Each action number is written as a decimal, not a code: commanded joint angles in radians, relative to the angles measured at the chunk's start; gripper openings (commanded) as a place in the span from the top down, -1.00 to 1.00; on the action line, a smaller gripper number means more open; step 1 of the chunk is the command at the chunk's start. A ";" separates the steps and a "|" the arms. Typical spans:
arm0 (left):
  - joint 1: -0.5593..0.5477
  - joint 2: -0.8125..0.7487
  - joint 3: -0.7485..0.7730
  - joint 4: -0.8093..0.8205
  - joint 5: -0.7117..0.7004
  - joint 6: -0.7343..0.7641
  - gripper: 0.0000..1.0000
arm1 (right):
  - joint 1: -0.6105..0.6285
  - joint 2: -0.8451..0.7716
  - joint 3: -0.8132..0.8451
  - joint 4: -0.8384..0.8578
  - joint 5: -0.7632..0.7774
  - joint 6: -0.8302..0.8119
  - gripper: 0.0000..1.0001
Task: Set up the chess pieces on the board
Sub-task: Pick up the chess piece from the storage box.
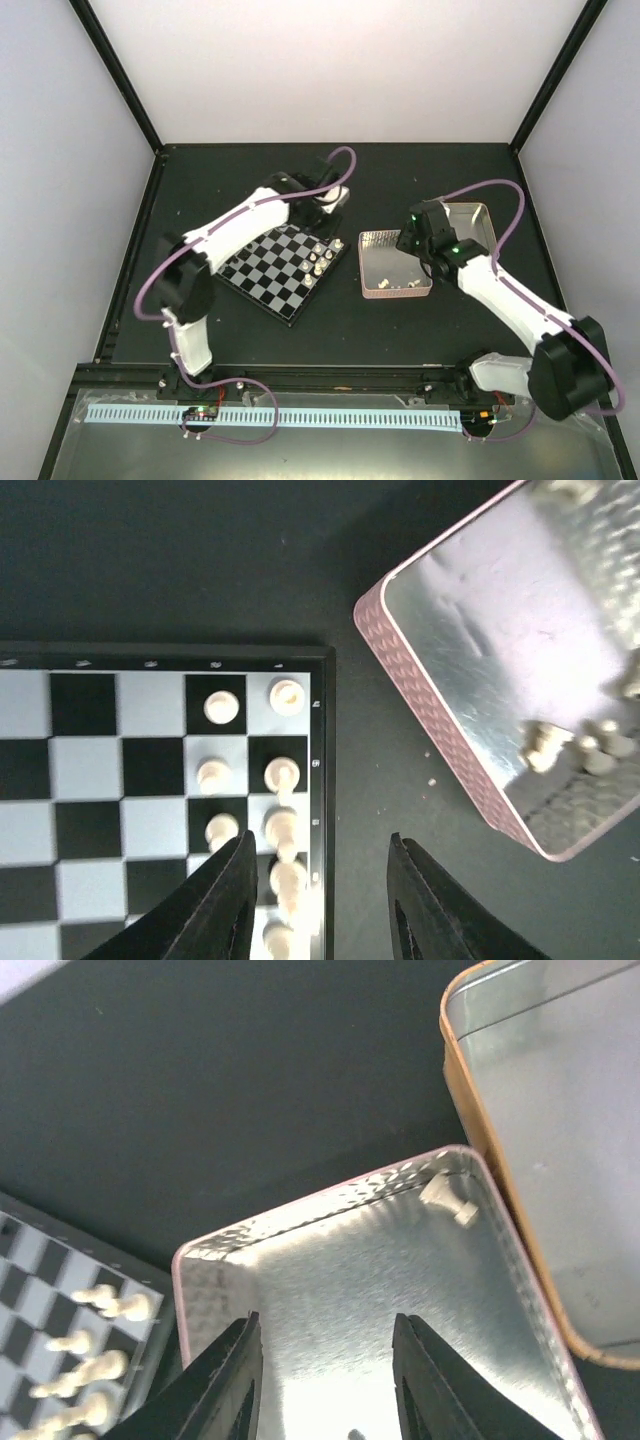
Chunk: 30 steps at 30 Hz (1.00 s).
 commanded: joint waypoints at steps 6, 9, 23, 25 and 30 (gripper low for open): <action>0.085 -0.453 -0.425 0.255 0.005 -0.064 0.21 | -0.068 0.307 0.169 -0.096 -0.021 -0.369 0.32; 0.104 -0.575 -0.568 0.347 0.009 -0.082 0.16 | -0.072 0.407 0.215 -0.111 -0.014 -0.413 0.46; 0.126 -0.850 -0.822 0.553 -0.016 -0.131 -0.13 | -0.083 0.679 0.385 -0.168 0.175 -0.426 0.16; 0.126 -0.842 -0.823 0.552 -0.011 -0.130 -0.13 | -0.086 0.692 0.387 -0.166 0.176 -0.430 0.15; 0.126 -0.820 -0.821 0.551 0.002 -0.132 -0.13 | -0.099 0.714 0.386 -0.160 0.117 -0.423 0.22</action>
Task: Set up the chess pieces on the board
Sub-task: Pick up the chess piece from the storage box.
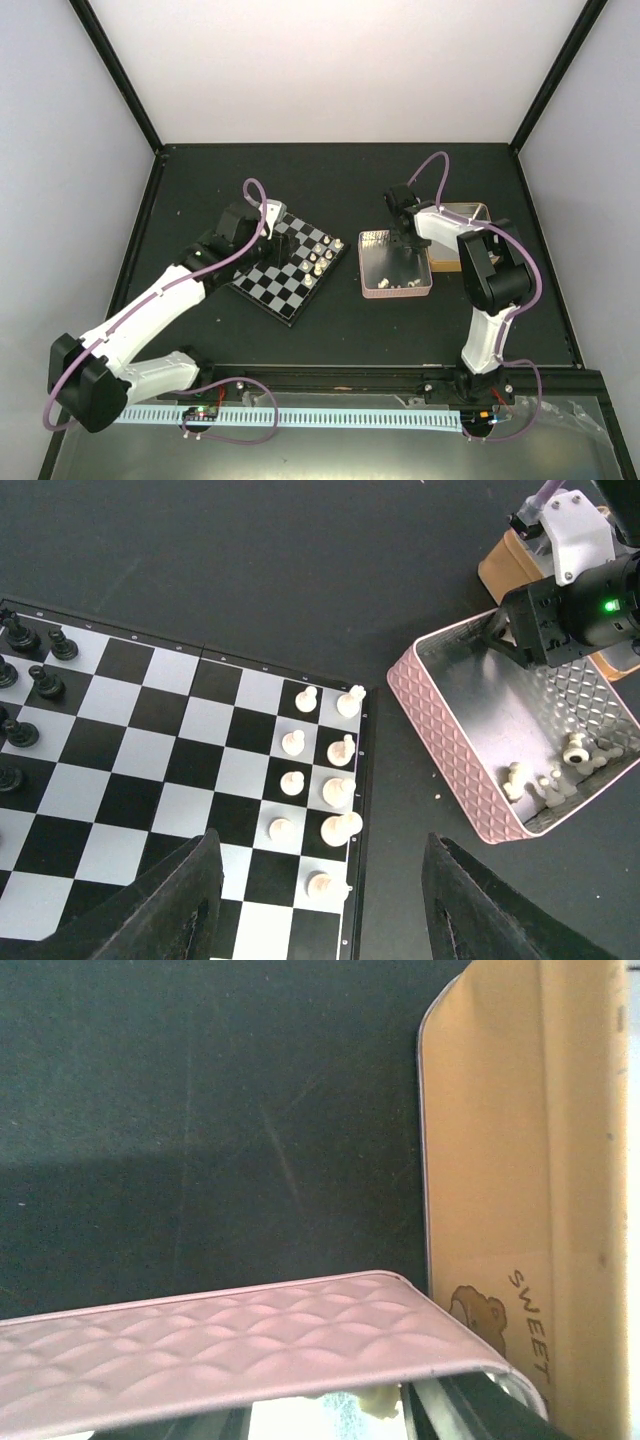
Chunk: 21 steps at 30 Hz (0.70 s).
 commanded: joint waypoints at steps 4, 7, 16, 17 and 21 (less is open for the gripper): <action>0.007 0.022 0.001 0.031 0.015 -0.010 -0.12 | -0.017 0.012 0.000 0.007 -0.084 0.010 0.45; 0.007 0.025 0.003 0.032 0.017 -0.009 -0.13 | -0.017 0.000 -0.002 -0.008 -0.118 0.031 0.58; 0.006 0.035 0.000 0.032 0.033 -0.017 -0.12 | -0.017 -0.052 -0.021 -0.067 -0.168 0.074 0.40; 0.006 0.036 0.001 0.033 0.033 -0.018 -0.12 | -0.017 -0.060 -0.024 -0.075 -0.156 0.076 0.37; 0.007 0.042 0.001 0.036 0.042 -0.019 -0.12 | -0.017 -0.094 -0.036 -0.101 -0.123 0.091 0.31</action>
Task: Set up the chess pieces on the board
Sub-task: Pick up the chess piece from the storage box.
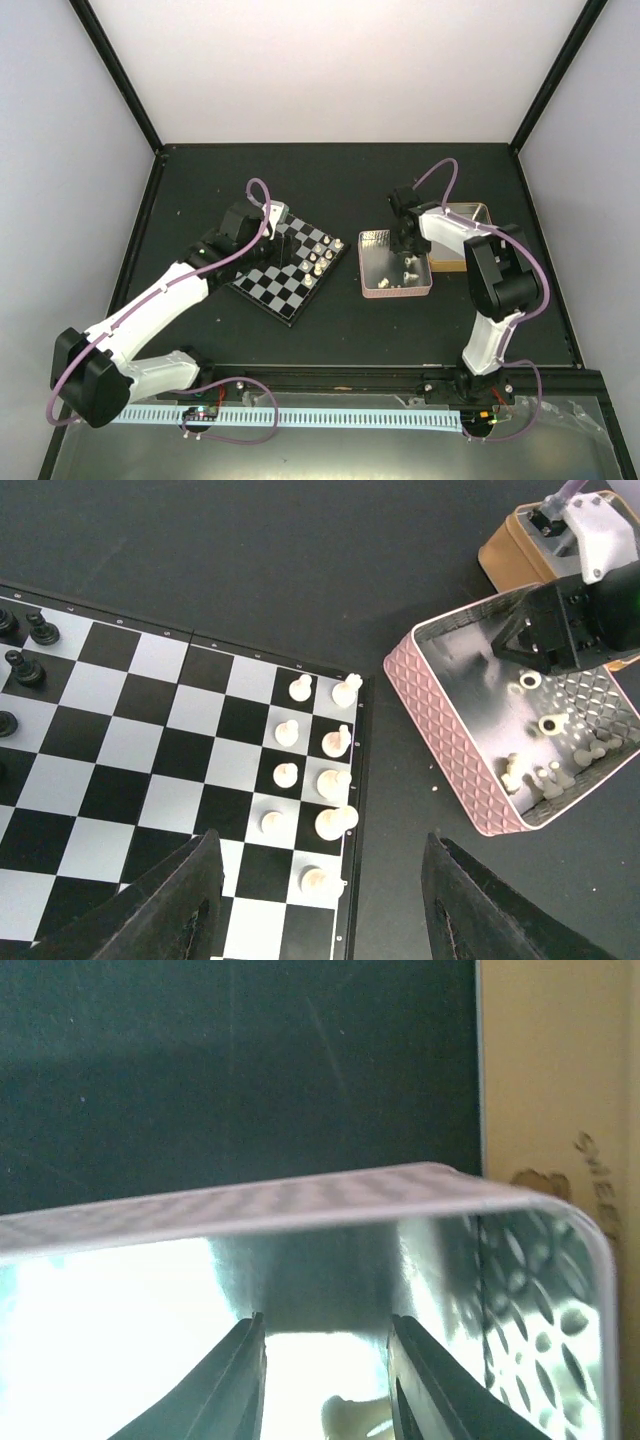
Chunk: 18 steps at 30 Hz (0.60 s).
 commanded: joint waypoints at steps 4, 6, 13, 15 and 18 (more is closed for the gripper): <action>0.007 0.012 0.001 0.032 0.033 -0.013 -0.12 | -0.004 -0.118 -0.041 -0.058 0.024 0.057 0.26; 0.006 0.015 0.000 0.036 0.039 -0.014 -0.11 | -0.001 -0.155 -0.063 -0.063 0.025 0.085 0.22; 0.006 0.026 -0.006 0.048 0.056 -0.022 -0.12 | 0.014 -0.242 -0.213 -0.040 0.044 0.204 0.19; 0.006 0.032 -0.007 0.050 0.064 -0.023 -0.11 | 0.017 -0.245 -0.234 -0.028 0.046 0.222 0.25; 0.006 0.039 -0.003 0.052 0.073 -0.024 -0.11 | 0.028 -0.241 -0.236 -0.018 0.066 0.244 0.31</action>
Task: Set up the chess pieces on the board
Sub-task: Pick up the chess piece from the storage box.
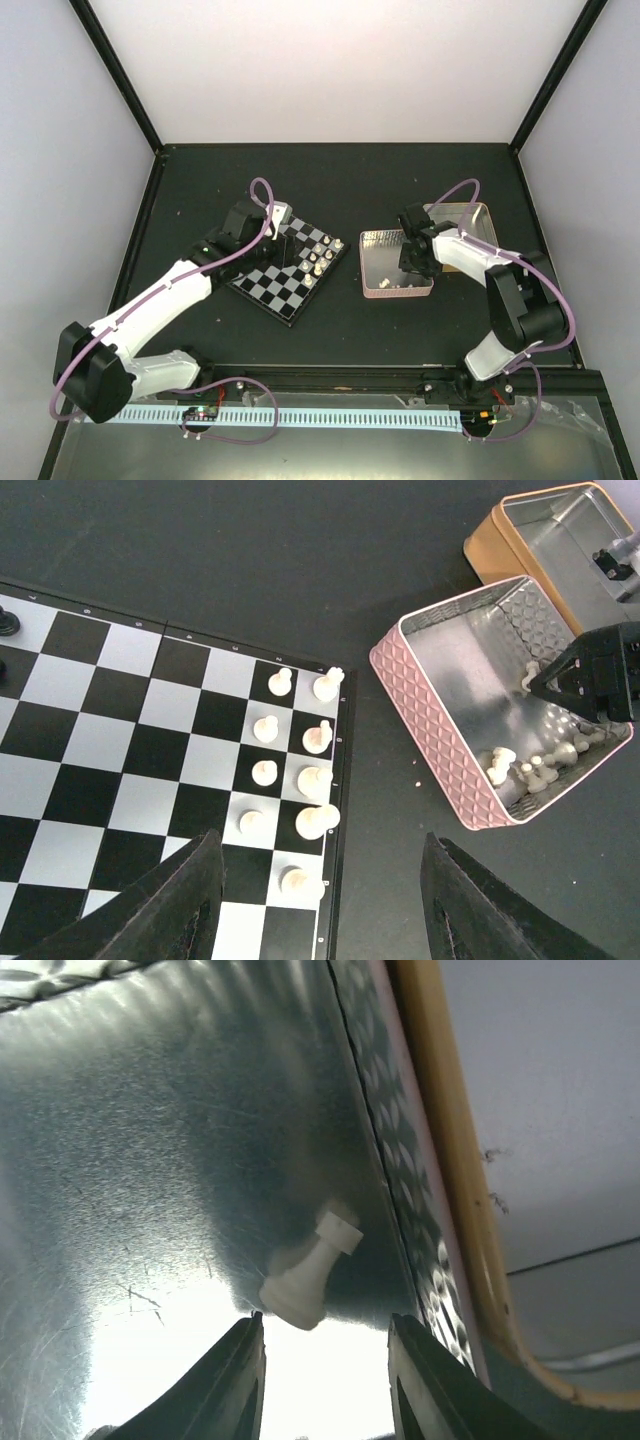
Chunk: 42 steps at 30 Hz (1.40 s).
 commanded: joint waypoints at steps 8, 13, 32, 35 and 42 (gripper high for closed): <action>0.006 0.009 -0.001 0.027 0.028 -0.011 -0.11 | 0.015 0.018 -0.011 0.064 0.060 0.092 0.36; 0.006 0.012 -0.001 0.026 0.027 -0.010 -0.10 | 0.015 0.029 0.006 0.088 0.032 0.095 0.20; 0.006 0.017 0.002 0.020 0.028 -0.006 -0.11 | 0.014 0.131 0.071 0.091 0.101 0.141 0.17; 0.007 0.018 0.000 0.021 0.029 -0.007 -0.11 | 0.015 0.131 0.067 0.090 0.113 0.148 0.19; 0.007 0.022 0.000 0.022 0.032 -0.007 -0.10 | 0.015 0.112 0.049 0.096 0.139 0.195 0.35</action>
